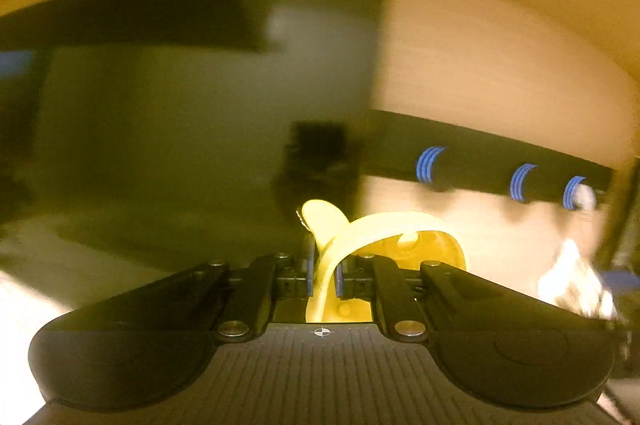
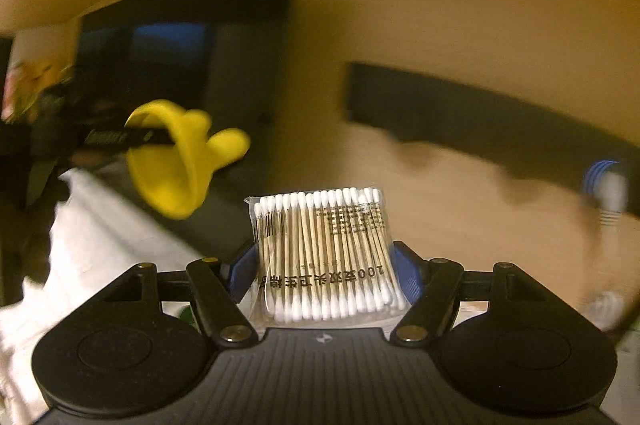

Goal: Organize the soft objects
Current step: 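Carry the yellow funnel and cotton swab pack over the pink box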

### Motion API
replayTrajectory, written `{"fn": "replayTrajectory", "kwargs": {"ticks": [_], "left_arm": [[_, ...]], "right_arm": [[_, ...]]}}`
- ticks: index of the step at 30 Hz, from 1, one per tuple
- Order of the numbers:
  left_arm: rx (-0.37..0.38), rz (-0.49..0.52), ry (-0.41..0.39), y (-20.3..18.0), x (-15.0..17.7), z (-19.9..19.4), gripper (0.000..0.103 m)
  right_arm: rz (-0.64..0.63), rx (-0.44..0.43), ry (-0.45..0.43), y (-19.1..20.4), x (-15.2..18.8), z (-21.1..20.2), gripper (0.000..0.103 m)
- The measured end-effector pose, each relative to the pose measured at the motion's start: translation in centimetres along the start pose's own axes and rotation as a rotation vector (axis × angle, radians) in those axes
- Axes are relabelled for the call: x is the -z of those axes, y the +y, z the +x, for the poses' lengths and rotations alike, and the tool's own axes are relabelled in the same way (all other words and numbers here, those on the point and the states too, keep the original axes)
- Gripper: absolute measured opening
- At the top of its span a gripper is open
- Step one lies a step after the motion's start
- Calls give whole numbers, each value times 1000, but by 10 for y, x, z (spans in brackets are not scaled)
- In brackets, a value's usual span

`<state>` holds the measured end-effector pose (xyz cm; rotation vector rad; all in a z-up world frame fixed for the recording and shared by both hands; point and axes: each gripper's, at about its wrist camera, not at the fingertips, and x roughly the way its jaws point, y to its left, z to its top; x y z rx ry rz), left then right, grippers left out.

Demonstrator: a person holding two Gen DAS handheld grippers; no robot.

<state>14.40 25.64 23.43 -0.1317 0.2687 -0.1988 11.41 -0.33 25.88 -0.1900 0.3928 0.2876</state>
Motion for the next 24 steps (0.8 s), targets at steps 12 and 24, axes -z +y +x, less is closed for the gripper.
{"fn": "replayTrajectory", "kwargs": {"ticks": [12,24], "left_arm": [[258,9,108,-106,25,54,12],[367,-30,481,-180,124,138,18]], "right_arm": [[140,194,39,-114,28,-32,71],[239,193,173,-155,60,16,71]]}}
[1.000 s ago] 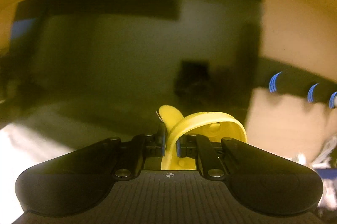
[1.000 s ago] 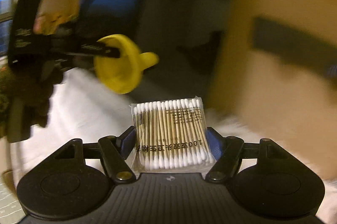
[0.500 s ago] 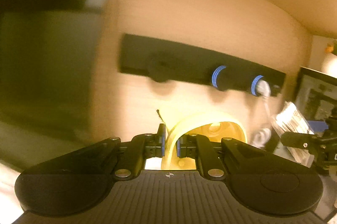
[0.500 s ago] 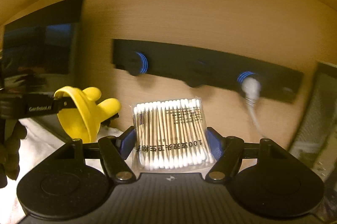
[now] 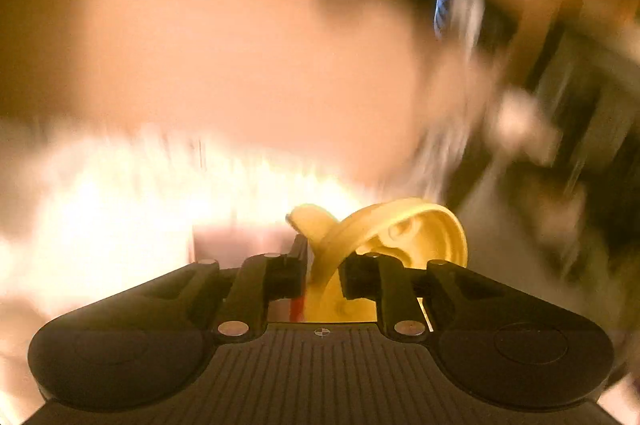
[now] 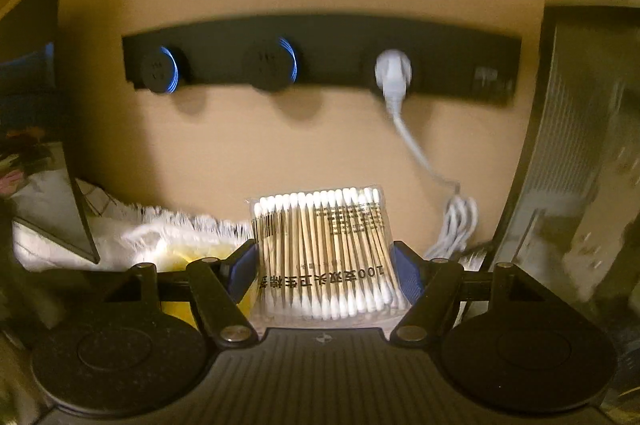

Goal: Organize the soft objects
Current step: 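Carry the yellow funnel and cotton swab pack over the pink box, then lower both items into the pink box and open both tools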

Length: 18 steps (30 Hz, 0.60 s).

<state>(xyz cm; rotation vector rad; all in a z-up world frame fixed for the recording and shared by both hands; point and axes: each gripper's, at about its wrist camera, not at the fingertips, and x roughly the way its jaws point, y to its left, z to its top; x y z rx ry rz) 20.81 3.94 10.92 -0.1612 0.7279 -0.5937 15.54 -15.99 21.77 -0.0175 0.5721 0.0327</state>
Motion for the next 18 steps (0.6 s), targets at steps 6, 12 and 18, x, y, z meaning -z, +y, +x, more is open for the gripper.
{"fn": "replayTrajectory", "kwargs": {"ticks": [6,12,18], "left_arm": [[-127,153,125,-14,39,37,20],[-182,154,75,-4,30,11,23],[-174,75,32,12,22,-25,23]], "right_arm": [[57,-3,144,-20,22,47,71],[106,-85,258,-12,34,90,71],[157,-133,374,8,41,135,70]]}}
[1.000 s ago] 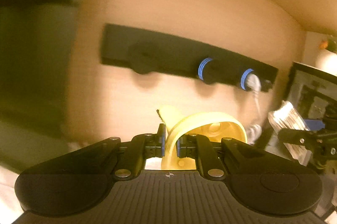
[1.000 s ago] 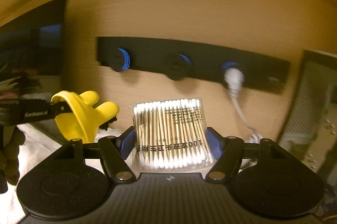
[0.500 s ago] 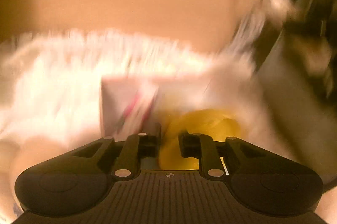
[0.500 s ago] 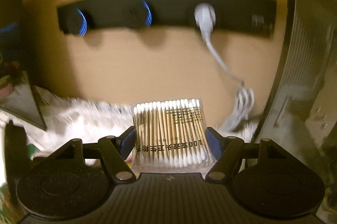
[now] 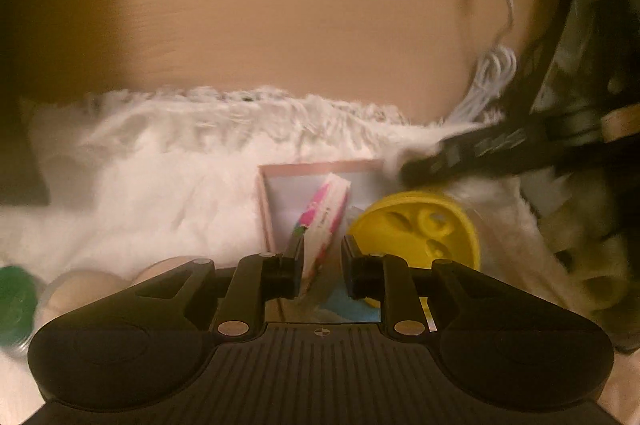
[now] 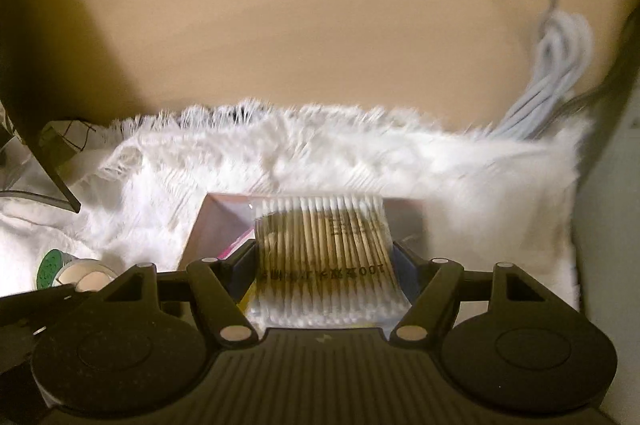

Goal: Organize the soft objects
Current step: 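Lower both items into the pink box and open both tools, then move the left tool to the beige round case and close on it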

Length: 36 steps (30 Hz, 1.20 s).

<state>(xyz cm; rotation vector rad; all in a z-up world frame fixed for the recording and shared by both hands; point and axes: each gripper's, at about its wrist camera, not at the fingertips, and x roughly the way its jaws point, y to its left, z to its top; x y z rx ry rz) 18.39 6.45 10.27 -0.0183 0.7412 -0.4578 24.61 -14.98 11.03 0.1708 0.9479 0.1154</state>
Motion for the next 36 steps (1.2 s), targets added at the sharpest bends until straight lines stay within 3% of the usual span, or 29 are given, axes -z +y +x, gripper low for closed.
{"fn": "replayTrajectory", "kwargs": {"ticks": [4,8,13,17,20,23,25,28,31,36], "left_arm": [[23,-60,-20,15,4,-28,22],[64,-100,-24,30,17,-57,22],[50,-123,-63,58,46,-93,22],[-29,-217,-103,94,68,-120,22],[-148,-296,-136,127,87,-141,22],[-284,-342,-121,155,107,-152,22],[-327,-375,-87,170,118,-155,22],[-260,-400,-76,178,128,-156,22],[-171,-334,-88,169,127,-150,22],[-103,-321,-107,155,115,-127,22]], "right_arm": [[25,-36,41,4,0,16,71],[38,-97,29,2,1,4,72],[45,-124,-73,1,2,-39,80],[-14,11,-132,15,10,-64,80],[-142,113,-184,42,28,-71,80],[-270,122,-194,73,49,-72,80],[-335,83,-192,93,63,-72,81],[-380,24,-172,116,81,-71,81],[-388,-37,-142,131,97,-71,81],[-481,-37,-163,158,121,-73,81]]}}
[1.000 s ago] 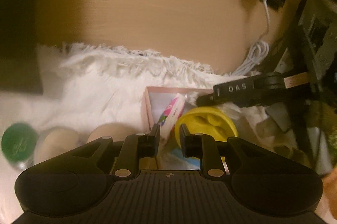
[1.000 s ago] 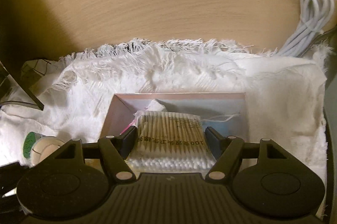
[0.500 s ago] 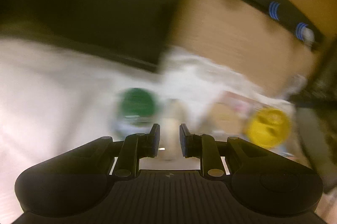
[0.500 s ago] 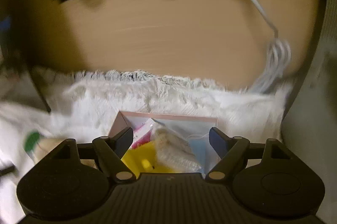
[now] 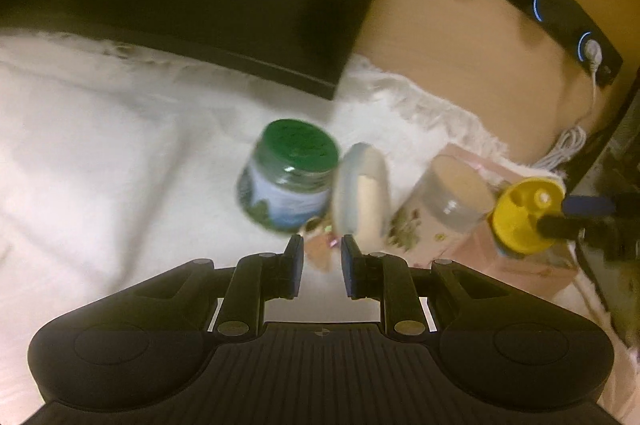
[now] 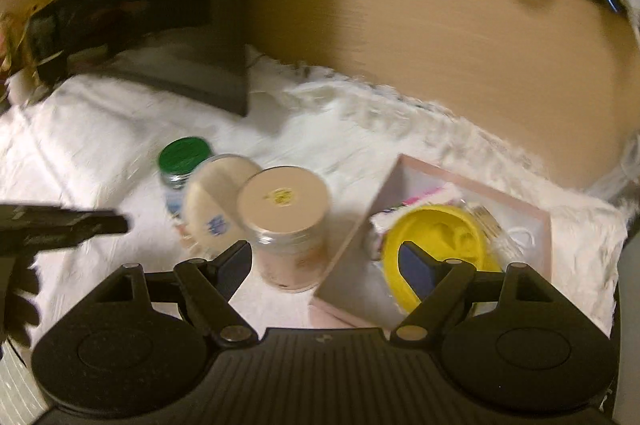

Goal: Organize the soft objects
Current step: 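Move the left tool to the beige round case and close on it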

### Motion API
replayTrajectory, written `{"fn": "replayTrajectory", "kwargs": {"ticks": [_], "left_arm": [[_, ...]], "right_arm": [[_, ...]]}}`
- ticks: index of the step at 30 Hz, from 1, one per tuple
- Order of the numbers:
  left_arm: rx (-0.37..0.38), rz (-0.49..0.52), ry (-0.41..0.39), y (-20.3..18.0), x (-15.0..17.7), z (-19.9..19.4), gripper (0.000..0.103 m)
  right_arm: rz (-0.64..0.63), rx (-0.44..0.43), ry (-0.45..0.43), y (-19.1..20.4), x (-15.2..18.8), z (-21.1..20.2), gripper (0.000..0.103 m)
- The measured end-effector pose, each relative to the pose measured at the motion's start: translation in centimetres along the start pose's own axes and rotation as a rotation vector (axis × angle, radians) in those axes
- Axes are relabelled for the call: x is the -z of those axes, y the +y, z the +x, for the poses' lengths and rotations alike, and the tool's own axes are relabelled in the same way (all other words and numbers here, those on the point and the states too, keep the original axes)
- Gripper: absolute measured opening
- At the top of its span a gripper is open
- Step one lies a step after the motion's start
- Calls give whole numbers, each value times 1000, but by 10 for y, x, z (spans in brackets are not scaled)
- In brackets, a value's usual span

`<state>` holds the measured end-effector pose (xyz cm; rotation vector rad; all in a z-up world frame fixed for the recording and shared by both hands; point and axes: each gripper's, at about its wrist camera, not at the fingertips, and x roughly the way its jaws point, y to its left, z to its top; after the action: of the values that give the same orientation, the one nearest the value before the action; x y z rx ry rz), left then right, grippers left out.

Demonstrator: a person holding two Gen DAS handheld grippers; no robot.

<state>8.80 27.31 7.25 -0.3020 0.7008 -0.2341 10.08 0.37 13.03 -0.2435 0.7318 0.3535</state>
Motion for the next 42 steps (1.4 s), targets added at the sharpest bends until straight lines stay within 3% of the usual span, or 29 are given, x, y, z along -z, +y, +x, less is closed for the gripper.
{"fn": "replayTrajectory", "kwargs": {"ticks": [4,9,19,22,27,30,33,38,42], "left_arm": [[44,-2,6,-10,-10,25,22],[11,-44,8,-11,-20,47,23],[40,-3,4,-27,-31,63,40],[124,15,7,-34,-36,58,39],[56,37,4,-40,-42,69,39],[72,0,6,-36,-50,75,39],[135,-17,25,-36,-54,76,38],[218,27,68,-45,-47,72,36],[189,68,44,-49,-43,73,36]], "right_arm": [[-9,-8,3,11,11,-5,81],[7,-8,34,6,36,-8,81],[96,0,98,-3,76,-1,81],[105,-4,95,-2,78,-1,81],[129,-3,84,-4,76,-2,81],[139,7,85,-6,79,-1,81],[131,40,87,-5,85,1,81],[109,84,108,-5,91,8,81],[121,66,95,-8,83,7,81]]}}
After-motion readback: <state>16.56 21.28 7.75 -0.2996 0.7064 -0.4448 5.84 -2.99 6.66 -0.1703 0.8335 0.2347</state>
